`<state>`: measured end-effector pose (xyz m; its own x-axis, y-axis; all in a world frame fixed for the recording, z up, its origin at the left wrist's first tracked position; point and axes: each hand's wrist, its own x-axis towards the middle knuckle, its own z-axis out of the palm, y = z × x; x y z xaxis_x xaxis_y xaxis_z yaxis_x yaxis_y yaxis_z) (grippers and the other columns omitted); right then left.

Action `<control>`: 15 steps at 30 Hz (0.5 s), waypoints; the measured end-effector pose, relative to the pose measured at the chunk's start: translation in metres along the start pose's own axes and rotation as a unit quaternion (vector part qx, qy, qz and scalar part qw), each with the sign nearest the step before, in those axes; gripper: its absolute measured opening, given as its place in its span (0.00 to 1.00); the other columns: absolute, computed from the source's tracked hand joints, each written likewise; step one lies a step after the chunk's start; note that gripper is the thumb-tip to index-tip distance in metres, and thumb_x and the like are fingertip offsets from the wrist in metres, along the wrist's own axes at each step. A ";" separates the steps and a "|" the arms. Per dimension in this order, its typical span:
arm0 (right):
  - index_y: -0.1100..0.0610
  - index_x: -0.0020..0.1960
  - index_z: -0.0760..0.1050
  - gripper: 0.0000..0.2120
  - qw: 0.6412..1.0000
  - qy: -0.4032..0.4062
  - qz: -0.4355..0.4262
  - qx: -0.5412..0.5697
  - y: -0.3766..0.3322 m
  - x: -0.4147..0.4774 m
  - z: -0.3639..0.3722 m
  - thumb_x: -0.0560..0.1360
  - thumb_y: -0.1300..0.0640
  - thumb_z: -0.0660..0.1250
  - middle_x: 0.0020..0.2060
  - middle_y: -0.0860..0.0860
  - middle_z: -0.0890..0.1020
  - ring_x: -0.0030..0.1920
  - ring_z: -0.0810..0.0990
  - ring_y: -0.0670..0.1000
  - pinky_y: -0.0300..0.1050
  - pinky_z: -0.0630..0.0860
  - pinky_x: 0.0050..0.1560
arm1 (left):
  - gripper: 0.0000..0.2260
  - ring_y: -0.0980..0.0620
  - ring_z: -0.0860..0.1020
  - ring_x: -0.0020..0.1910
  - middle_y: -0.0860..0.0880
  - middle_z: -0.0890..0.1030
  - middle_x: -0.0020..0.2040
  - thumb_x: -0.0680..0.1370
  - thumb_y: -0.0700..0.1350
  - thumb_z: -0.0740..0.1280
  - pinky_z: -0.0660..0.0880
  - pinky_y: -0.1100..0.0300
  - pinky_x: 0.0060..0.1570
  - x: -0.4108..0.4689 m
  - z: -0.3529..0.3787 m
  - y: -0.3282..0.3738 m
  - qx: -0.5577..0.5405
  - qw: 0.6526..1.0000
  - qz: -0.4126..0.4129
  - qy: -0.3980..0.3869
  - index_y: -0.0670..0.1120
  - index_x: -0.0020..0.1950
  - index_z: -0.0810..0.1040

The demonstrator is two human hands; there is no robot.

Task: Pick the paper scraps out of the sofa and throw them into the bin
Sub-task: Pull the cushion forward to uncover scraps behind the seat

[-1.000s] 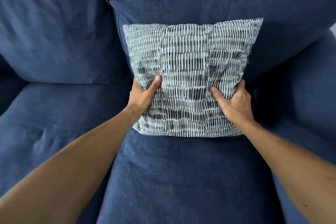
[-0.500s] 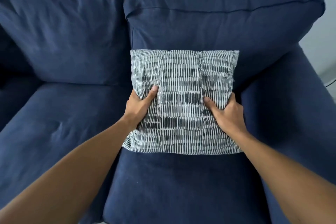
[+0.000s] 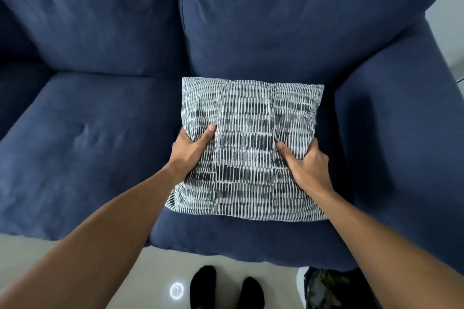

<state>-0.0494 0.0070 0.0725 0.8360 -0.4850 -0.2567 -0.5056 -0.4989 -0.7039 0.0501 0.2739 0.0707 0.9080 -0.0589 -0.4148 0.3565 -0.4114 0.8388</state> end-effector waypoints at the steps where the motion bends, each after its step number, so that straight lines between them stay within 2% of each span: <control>1: 0.59 0.72 0.64 0.54 1.000 -0.003 0.007 -0.001 0.004 -0.004 0.003 0.63 0.18 0.62 0.65 0.57 0.77 0.66 0.75 0.60 0.60 0.75 0.65 | 0.39 0.50 0.75 0.64 0.55 0.78 0.64 0.69 0.75 0.67 0.70 0.50 0.69 -0.003 0.002 -0.006 0.004 1.000 -0.008 0.001 0.53 0.72 0.70; 4: 0.59 0.72 0.64 0.53 1.000 -0.012 0.014 0.002 0.016 -0.017 0.009 0.64 0.19 0.62 0.65 0.57 0.77 0.67 0.74 0.59 0.60 0.74 0.66 | 0.34 0.51 0.74 0.62 0.55 0.77 0.61 0.71 0.72 0.67 0.69 0.53 0.66 -0.012 0.005 -0.020 0.010 1.000 -0.026 -0.003 0.53 0.69 0.70; 7: 0.59 0.74 0.63 0.54 0.999 -0.022 0.023 0.002 0.027 -0.026 0.014 0.64 0.19 0.62 0.68 0.57 0.75 0.69 0.72 0.60 0.60 0.71 0.68 | 0.46 0.48 0.75 0.66 0.52 0.77 0.67 0.65 0.79 0.66 0.70 0.45 0.70 -0.019 0.006 -0.035 0.025 0.998 -0.050 -0.006 0.53 0.74 0.68; 9: 0.59 0.74 0.63 0.51 0.999 -0.023 0.031 0.000 0.034 -0.030 0.016 0.66 0.22 0.63 0.68 0.57 0.74 0.69 0.71 0.60 0.59 0.71 0.69 | 0.46 0.47 0.75 0.67 0.52 0.77 0.68 0.64 0.79 0.66 0.70 0.44 0.71 -0.022 0.008 -0.042 0.029 0.998 -0.056 -0.004 0.53 0.74 0.68; 12: 0.55 0.68 0.67 0.46 0.999 -0.019 0.036 0.007 0.043 -0.033 0.020 0.65 0.21 0.63 0.61 0.55 0.79 0.61 0.78 0.59 0.59 0.76 0.63 | 0.40 0.48 0.75 0.66 0.53 0.77 0.67 0.68 0.75 0.67 0.69 0.47 0.71 -0.024 0.011 -0.047 0.026 0.999 -0.045 -0.003 0.55 0.74 0.68; 15: 0.51 0.62 0.68 0.39 0.999 -0.023 0.036 0.013 0.049 -0.034 0.023 0.66 0.21 0.64 0.55 0.51 0.80 0.56 0.80 0.55 0.57 0.78 0.60 | 0.40 0.48 0.74 0.67 0.53 0.77 0.68 0.69 0.75 0.67 0.69 0.51 0.69 -0.024 0.012 -0.053 0.035 0.998 -0.044 -0.004 0.55 0.75 0.67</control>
<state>-0.0976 0.0159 0.0319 0.8068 -0.4853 -0.3370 -0.5595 -0.4444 -0.6996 0.0070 0.2864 0.0322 0.8715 -0.0270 -0.4897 0.4189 -0.4784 0.7718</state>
